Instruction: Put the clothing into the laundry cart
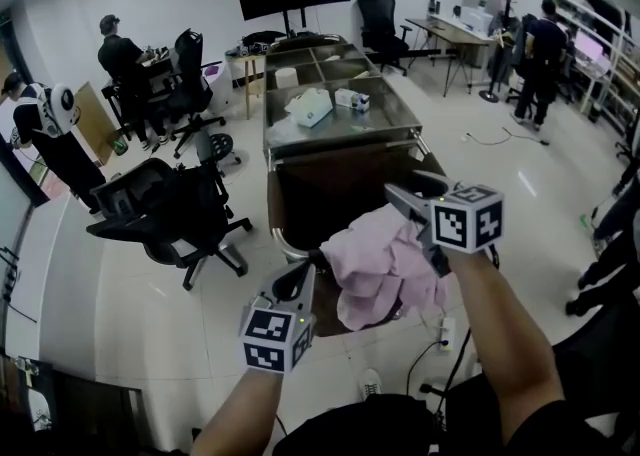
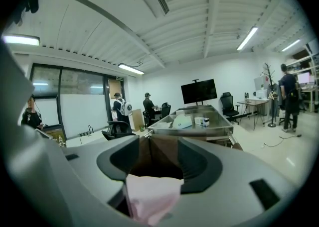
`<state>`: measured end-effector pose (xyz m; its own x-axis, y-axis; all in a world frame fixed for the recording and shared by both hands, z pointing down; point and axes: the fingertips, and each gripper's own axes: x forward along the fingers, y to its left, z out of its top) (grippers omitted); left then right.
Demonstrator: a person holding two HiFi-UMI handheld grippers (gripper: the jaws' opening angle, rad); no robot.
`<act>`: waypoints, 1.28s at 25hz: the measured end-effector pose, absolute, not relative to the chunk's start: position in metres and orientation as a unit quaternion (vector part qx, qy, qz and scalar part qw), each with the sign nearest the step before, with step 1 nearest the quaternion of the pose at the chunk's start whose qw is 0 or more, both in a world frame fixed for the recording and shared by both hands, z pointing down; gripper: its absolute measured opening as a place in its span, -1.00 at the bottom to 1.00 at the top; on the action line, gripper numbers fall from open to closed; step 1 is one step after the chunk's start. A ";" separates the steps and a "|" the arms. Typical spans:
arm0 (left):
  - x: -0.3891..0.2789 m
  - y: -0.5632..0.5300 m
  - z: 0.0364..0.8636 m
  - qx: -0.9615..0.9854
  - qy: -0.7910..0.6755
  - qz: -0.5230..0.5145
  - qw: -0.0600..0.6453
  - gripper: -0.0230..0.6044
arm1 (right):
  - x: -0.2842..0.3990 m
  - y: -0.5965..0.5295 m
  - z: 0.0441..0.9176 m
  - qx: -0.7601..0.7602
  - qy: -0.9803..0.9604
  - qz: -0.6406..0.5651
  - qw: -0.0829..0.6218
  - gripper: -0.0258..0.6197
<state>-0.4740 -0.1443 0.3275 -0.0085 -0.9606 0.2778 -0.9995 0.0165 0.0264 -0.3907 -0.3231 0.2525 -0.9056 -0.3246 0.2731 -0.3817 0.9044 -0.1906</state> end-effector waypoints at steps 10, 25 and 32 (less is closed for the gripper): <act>-0.440 -0.109 0.337 0.737 -0.660 0.093 0.111 -0.93 | -0.314 -0.263 0.256 0.248 -0.955 0.126 0.105 -0.09; -0.389 -0.067 0.349 0.774 -0.615 0.104 0.114 -0.93 | -0.233 -0.169 0.284 0.295 -0.939 0.139 0.111 -0.10; -0.373 -0.065 0.358 0.760 -0.629 0.103 0.126 -0.93 | -0.218 -0.162 0.318 0.277 -0.936 0.168 0.138 -0.10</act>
